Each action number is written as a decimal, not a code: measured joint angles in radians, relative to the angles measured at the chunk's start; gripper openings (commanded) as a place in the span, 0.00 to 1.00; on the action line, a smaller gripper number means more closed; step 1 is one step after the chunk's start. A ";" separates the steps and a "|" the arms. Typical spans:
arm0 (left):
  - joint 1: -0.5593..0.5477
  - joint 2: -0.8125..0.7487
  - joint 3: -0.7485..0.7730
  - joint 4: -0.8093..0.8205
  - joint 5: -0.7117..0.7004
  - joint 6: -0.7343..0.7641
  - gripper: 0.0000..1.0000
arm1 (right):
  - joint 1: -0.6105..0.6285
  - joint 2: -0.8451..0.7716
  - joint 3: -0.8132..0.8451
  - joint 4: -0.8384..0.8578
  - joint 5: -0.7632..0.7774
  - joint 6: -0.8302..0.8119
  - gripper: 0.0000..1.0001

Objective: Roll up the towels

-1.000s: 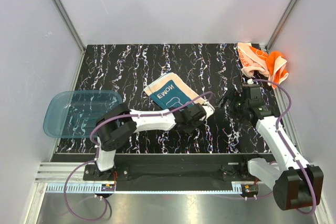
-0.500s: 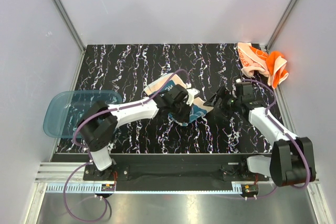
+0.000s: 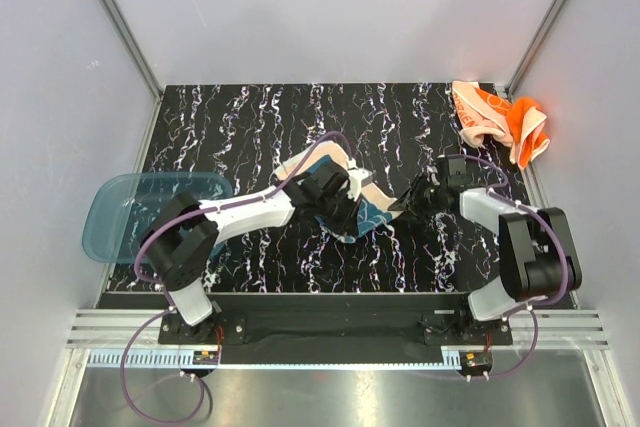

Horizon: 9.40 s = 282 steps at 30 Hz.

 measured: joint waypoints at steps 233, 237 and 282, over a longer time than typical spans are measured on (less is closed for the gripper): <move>-0.052 0.259 0.203 -0.190 -0.679 0.266 0.06 | 0.115 0.723 0.101 1.264 -0.592 0.354 0.03; -0.043 0.262 0.224 -0.220 -0.649 0.247 0.06 | 0.108 0.643 0.103 1.070 -0.516 0.254 0.20; 0.109 0.373 0.269 -0.241 0.613 -0.261 0.25 | 0.275 -0.372 -0.163 -0.135 0.113 0.012 0.62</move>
